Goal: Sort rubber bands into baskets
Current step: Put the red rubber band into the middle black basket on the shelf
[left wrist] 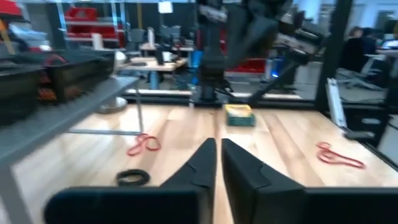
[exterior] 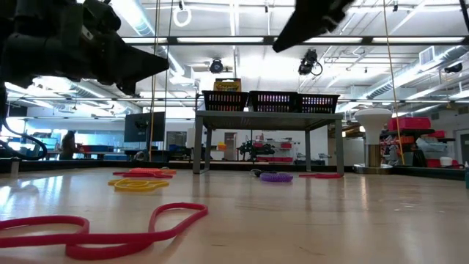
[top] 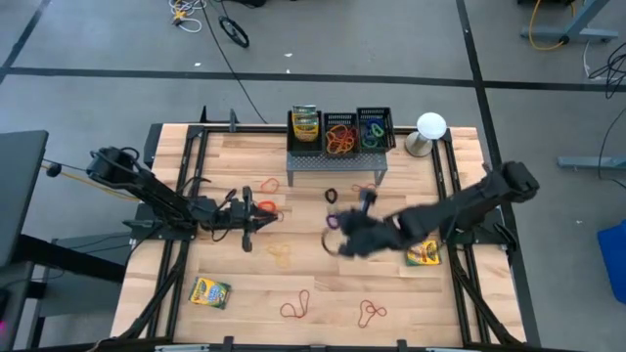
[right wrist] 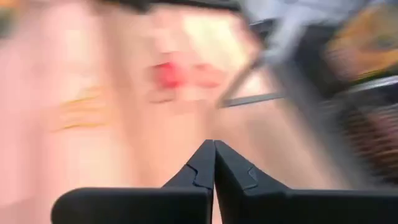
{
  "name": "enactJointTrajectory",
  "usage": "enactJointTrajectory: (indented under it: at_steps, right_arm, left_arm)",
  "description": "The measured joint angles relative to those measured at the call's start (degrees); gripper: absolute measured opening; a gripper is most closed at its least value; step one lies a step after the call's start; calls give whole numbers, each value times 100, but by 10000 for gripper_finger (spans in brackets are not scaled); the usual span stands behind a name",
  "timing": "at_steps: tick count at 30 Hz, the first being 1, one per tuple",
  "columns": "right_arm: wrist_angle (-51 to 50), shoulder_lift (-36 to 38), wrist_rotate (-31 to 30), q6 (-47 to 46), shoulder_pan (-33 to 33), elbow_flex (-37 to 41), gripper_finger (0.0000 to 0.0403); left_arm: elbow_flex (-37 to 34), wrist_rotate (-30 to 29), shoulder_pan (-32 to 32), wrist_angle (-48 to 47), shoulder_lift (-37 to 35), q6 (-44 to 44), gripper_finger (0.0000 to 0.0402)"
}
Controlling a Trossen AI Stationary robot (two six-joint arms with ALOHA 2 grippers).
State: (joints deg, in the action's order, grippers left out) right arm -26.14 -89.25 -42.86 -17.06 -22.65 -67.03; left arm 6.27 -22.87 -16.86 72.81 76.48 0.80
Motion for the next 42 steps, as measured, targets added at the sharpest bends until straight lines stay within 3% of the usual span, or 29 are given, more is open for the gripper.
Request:
enactJointTrajectory:
  at_steps: [5, 9, 13, 20, 27, 31, 38, 42]
  right_arm:
    - [538, -6, 711, -1074, -656, 485, 3]
    - [-281, -146, 979, -2047, -1061, 416, 2]
    - [-1113, -557, 1650, -2936, -1319, 183, 2]
    - [-1699, -1783, 2975, -3216, -1769, -631, 1]
    - [-2454, -2472, 3454, -3344, -2356, -1434, 6]
    - [-2434, -2602, 3704, -3667, -2567, -1529, 49]
    - [-2784, -2720, 3633, -3867, -2533, -1506, 166]
    - [-2632, -2804, 3545, -3777, -2412, -1503, 187]
  left_arm:
    - [1, 255, 0, -291, 141, -216, 7]
    - [28, 223, 0, -500, 229, -379, 8]
    - [135, 198, 7, -577, 303, -381, 8]
    - [428, 195, 7, -688, 520, -213, 8]
    - [608, 197, -2, -760, 694, 29, 8]
    - [622, 180, 7, -896, 731, 14, 8]
    - [624, 190, 2, -946, 731, -54, 9]
    - [624, 192, 0, -949, 731, -124, 9]
